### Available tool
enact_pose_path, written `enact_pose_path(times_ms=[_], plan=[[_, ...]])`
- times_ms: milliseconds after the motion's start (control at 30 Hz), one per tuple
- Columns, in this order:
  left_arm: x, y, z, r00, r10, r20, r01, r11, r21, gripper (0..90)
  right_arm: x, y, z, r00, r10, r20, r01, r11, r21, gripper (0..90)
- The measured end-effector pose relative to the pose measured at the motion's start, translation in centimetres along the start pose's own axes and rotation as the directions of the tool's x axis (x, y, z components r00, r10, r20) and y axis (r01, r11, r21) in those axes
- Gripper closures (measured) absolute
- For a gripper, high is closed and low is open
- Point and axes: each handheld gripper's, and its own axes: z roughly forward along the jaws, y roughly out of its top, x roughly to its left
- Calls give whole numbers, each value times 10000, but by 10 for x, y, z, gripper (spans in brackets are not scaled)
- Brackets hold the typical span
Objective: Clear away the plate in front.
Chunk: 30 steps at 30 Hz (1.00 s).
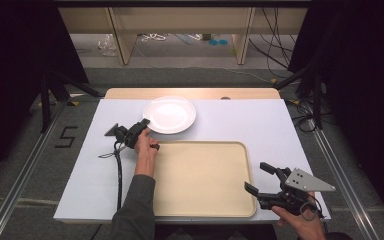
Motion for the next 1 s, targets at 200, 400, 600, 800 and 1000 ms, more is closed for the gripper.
enact_pose_path(times_ms=[200, 400, 600, 800, 1000], plan=[[-7, -3, -18, 9988, 16, 481, -11, 10000, -97, 850, -1, 0, -1, 10000, 43, -51, -43, 10000, 57, 182], [-3, -10, -38, 9981, -75, 611, 86, 9998, -186, 850, 1, 0, 1, 9999, 96, -83, -96, 9999, -62, 182], [0, -20, -59, 9951, 82, 984, -91, 9999, 83, 851, 0, -1, 3, 9999, 1, -162, -4, 9998, -221, 182], [3, -32, -83, 9923, -156, 1226, 135, 9997, 183, 851, 0, 0, 1, 10000, -10, -60, 11, 10000, 39, 183], [6, -39, -105, 9919, -31, 1272, 4, 9998, 216, 851, 1, -1, 2, 9998, 72, -172, -70, 9999, 71, 183]])
